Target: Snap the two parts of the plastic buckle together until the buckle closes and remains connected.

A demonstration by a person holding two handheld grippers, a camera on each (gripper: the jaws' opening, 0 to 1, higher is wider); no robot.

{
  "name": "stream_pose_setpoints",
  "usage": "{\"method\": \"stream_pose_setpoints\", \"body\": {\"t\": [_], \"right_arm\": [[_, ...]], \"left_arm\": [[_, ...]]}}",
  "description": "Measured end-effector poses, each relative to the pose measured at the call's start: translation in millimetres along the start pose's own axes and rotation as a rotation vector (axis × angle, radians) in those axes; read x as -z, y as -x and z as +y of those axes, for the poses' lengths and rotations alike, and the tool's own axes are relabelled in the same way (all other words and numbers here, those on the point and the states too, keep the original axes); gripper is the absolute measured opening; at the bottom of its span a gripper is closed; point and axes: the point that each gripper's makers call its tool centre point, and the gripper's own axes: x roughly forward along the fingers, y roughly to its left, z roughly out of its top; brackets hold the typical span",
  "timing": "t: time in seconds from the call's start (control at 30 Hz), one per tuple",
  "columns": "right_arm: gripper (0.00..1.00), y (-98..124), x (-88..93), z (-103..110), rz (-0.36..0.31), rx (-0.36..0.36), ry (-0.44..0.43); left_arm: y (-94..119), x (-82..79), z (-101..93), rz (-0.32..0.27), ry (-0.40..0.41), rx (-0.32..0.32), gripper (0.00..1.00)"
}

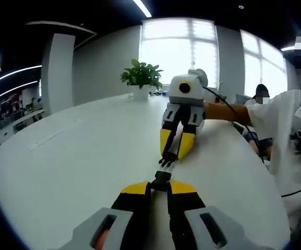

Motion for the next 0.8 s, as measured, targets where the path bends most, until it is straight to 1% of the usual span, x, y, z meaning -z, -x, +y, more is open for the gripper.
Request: {"method": "stream_pose_setpoints", "body": {"t": [0.23,0.8], "right_arm": [[0.12,-3.0,-3.1,3.3,-0.001,-0.021,0.013],[0.12,-5.6,-6.8,9.1,0.005,-0.044,0.037]], "left_arm": [[-0.3,-1.2,-3.3,-0.008,0.0,0.0,0.12],[-2.4,-4.5,-7.9,-0.014,-0.005,0.002,0.12]]}}
